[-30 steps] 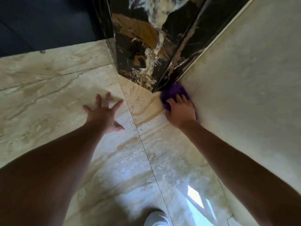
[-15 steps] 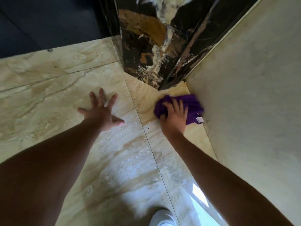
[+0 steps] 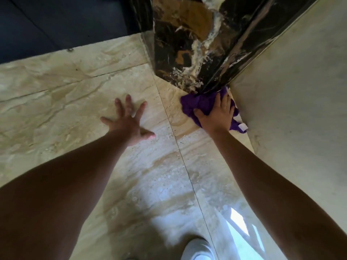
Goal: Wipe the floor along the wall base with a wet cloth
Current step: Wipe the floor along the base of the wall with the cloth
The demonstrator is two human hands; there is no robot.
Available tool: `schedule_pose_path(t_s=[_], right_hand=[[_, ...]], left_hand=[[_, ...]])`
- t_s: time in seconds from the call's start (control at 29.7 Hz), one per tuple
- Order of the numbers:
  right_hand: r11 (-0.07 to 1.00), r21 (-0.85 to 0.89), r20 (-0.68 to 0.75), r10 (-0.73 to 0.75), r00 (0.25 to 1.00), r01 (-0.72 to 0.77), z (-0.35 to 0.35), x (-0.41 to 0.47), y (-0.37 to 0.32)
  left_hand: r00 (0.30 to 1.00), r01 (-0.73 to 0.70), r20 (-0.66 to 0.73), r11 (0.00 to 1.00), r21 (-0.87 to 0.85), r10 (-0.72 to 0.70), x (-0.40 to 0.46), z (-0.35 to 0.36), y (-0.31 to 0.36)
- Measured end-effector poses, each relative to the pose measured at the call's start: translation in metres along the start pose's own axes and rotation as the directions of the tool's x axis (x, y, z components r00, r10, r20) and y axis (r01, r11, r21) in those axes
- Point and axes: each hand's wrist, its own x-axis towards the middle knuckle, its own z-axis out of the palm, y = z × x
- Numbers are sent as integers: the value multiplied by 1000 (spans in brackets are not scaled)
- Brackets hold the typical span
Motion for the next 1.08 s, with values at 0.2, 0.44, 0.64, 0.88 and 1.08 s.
schedule_pose_path(t_s=[0.2,0.44,0.64,0.88,1.08], right_hand=[[999,26,113,26,993,-29,9,-33,-45],[834,-188,121,-504,855,519,9,-58,5],[947,-190,23,-260,965,259,40,-57,-71],[961,-173,147,-189,971,213,35,-29,-156],[947,-171,110,-256,961,272,20,-50,-74]], left_hand=[[1000,6,19,1000,-4,-6,-2,1,4],[997,30,-68,997,65,-26,-12,6,-28],[997,0,-73,1000,29,2,-6,13,-29],[997,-3,-81,1000,11,3,-16,10,-31],[985,-38,-167,998,48,45,-22,23,-36]])
